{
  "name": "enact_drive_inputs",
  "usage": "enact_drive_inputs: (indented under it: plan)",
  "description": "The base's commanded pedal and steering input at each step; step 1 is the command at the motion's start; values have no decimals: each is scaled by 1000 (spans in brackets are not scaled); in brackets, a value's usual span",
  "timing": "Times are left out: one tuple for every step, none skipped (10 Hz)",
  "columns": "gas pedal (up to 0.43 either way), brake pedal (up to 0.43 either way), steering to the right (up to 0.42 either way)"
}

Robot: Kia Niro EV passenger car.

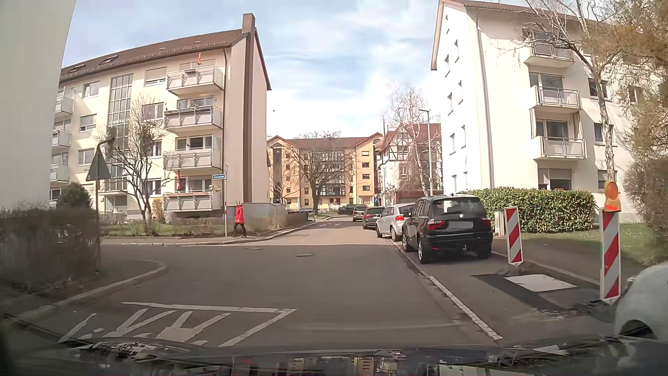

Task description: Follow the waypoints while adhering to traffic rules and regulations

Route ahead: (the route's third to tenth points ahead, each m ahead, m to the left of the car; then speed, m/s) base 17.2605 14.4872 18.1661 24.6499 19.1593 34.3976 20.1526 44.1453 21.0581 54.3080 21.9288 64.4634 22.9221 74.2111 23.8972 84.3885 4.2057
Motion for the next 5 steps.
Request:
enact_drive_inputs:
  plan:
    - [0, 189, 3]
    - [0, 195, 3]
    - [0, 195, 3]
    - [0, 195, 3]
    - [0, 201, 2]
